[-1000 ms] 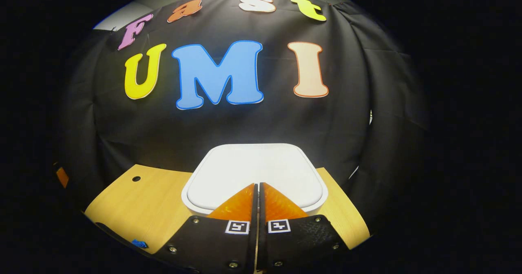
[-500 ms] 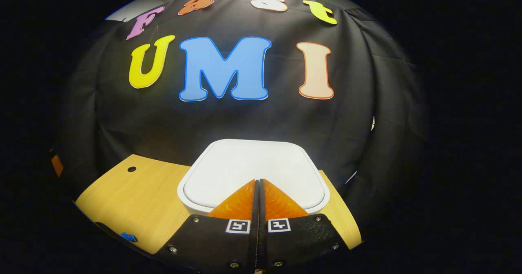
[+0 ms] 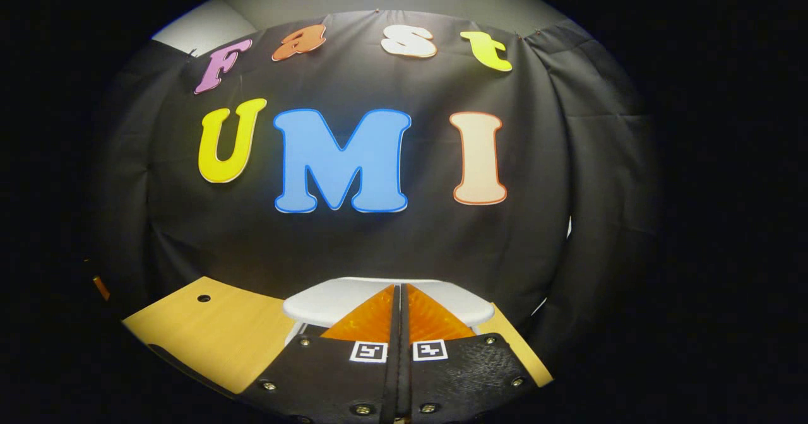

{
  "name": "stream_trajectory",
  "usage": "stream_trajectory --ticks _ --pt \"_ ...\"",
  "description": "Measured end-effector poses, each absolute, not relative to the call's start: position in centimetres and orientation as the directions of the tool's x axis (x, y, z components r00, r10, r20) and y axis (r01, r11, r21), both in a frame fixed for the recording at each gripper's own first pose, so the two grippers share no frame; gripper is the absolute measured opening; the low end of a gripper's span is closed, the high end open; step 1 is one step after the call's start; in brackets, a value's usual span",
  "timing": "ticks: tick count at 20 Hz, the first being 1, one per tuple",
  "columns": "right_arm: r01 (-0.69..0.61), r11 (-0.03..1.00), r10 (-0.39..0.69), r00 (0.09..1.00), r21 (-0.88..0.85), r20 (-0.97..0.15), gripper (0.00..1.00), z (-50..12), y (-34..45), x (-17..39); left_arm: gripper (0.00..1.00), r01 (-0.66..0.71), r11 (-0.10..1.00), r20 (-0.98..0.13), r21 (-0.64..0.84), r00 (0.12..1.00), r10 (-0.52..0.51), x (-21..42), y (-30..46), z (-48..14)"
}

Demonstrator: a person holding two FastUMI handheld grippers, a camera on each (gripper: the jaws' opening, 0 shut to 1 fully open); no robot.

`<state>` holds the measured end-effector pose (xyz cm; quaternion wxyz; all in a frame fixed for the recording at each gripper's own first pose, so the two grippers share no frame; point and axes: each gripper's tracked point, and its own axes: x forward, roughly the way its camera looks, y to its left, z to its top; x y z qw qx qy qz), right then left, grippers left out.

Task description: Press the lid of the desktop garbage bin to open it, pick up the crumpled paper on the desktop and throw it into the bin, then pick up the pop can on the desktop and drop it into the bin, and finally close the garbage bin lid.

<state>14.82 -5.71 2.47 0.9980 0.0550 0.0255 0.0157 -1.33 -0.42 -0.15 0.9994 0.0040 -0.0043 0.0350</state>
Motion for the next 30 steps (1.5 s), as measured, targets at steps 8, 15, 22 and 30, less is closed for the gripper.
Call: stream_trajectory --ticks 8,15,22,30 --pt "-0.006 0.992 0.001 0.999 0.129 0.037 0.01 6.0 -7.1 13.6 1.00 -0.069 0.998 0.011 -0.012 0.998 0.069 -1.5 -0.2 -0.2" --pt "-0.025 0.991 0.020 0.999 0.129 0.042 0.01 6.2 -5.6 10.3 0.95 -0.045 0.999 -0.002 0.007 0.999 0.045 -2.0 0.0 -0.9" --pt "-0.061 0.986 0.065 0.998 0.156 -0.020 0.06 3.5 -3.7 7.6 1.00 -0.016 1.000 -0.073 0.010 0.997 0.016 -2.2 0.3 -4.3" --pt "-0.014 0.993 0.012 1.000 0.116 0.020 0.95 3.3 -3.5 4.7 1.00 -0.005 0.998 -0.185 -0.055 0.983 -0.005 -1.9 2.0 -9.2"
